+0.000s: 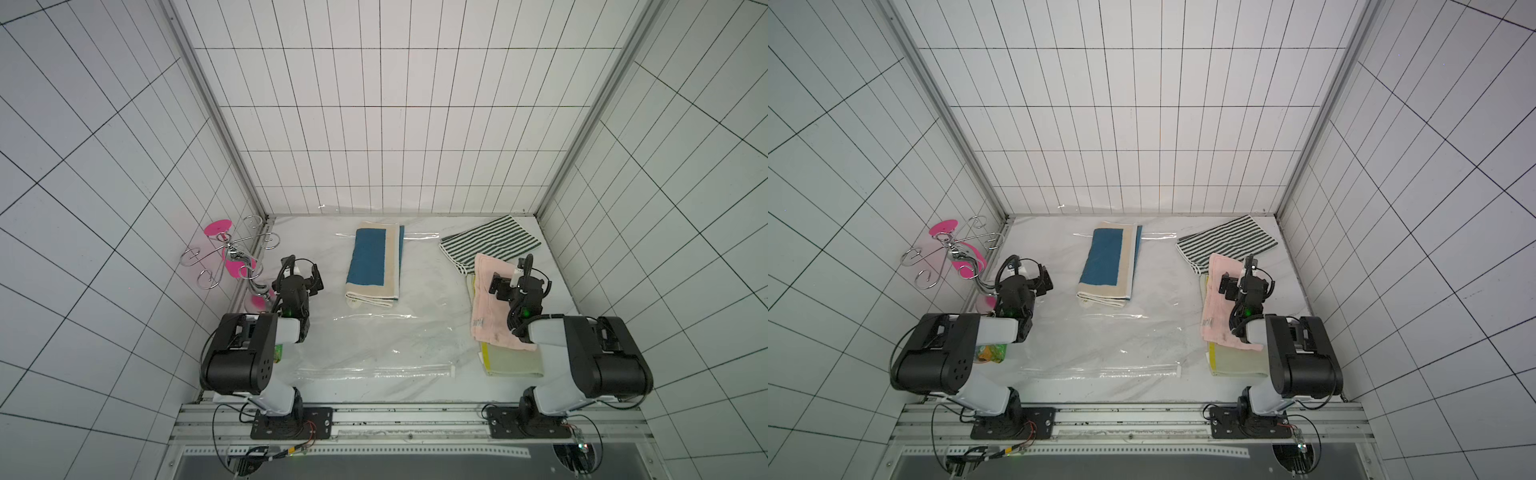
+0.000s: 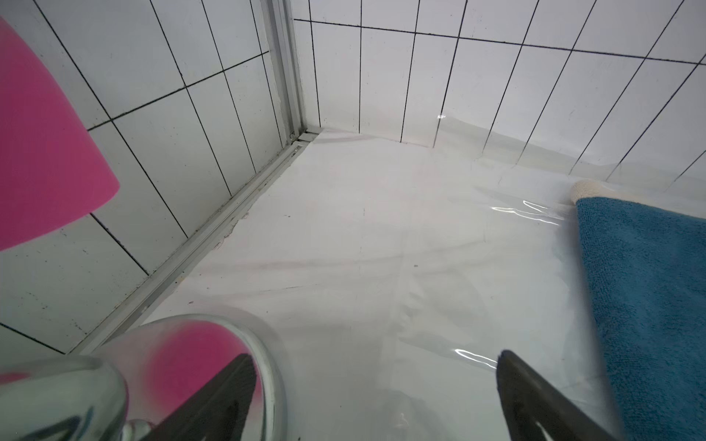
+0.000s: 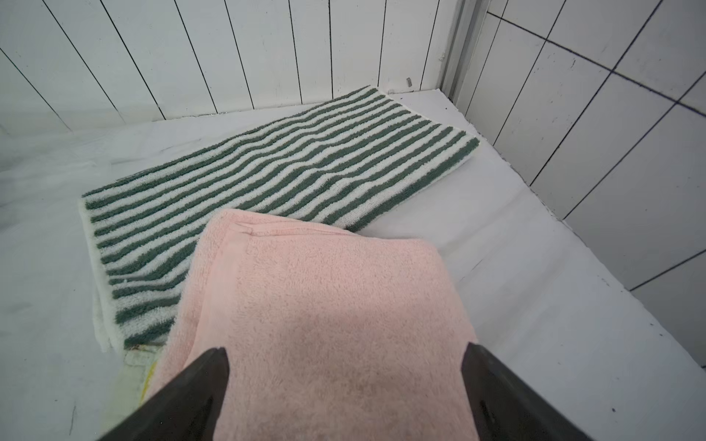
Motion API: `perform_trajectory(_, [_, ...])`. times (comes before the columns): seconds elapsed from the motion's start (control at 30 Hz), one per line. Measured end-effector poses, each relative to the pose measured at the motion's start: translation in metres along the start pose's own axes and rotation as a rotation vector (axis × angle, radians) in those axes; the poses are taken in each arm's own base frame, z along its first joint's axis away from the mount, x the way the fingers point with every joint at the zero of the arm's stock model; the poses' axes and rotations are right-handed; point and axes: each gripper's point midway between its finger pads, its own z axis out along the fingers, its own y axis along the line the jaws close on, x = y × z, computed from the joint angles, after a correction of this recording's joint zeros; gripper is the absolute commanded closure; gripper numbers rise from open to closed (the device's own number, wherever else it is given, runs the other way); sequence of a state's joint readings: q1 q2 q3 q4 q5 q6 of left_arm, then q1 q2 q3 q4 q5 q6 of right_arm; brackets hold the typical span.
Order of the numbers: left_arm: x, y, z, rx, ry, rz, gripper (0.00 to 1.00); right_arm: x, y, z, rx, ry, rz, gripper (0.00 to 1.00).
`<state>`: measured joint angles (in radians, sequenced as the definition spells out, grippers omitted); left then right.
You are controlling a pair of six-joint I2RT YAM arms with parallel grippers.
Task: Place the folded towel into the vacuum bag
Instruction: Adjust the vacuum bag at the center of the board.
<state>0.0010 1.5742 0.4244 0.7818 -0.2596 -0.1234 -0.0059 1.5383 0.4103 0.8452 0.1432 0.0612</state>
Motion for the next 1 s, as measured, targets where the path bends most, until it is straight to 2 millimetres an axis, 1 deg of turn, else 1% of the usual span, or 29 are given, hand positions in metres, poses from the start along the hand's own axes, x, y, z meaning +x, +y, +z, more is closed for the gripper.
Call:
perform_trajectory(0.7, [0.000, -0.001, 0.000, 0.010, 0.002, 0.000, 0.01, 0.000, -0.001, 0.000, 0.008, 0.000, -0.002, 0.02])
perform_trajectory(0.73, [0.000, -0.001, 0.000, 0.009, 0.000, 0.000, 0.02, 0.000, 0.000, -0.001, 0.015, 0.001, -0.007, 0.01])
perform_trajectory(0.8, [-0.007, -0.003, -0.003, 0.001, -0.022, 0.011, 0.01, -0.002, 0.003, -0.004, 0.030, 0.000, -0.027, 0.01])
perform_trajectory(0.87, [-0.018, -0.008, -0.012, -0.007, -0.042, 0.021, 0.01, -0.006, 0.010, -0.012, 0.041, 0.005, -0.058, 0.01])
perform_trajectory(0.9, [-0.026, -0.011, -0.018, -0.017, -0.057, 0.023, 0.01, -0.013, 0.014, -0.018, 0.046, 0.005, -0.074, 0.01])
perform_trajectory(0.97, [-0.048, -0.021, -0.033, -0.037, -0.088, 0.017, 0.02, -0.032, 0.022, -0.026, 0.065, -0.001, -0.072, 0.01])
perform_trajectory(1.0, [-0.061, -0.027, -0.040, -0.039, -0.105, 0.013, 0.02, -0.046, 0.025, -0.031, 0.075, -0.005, -0.056, 0.01])
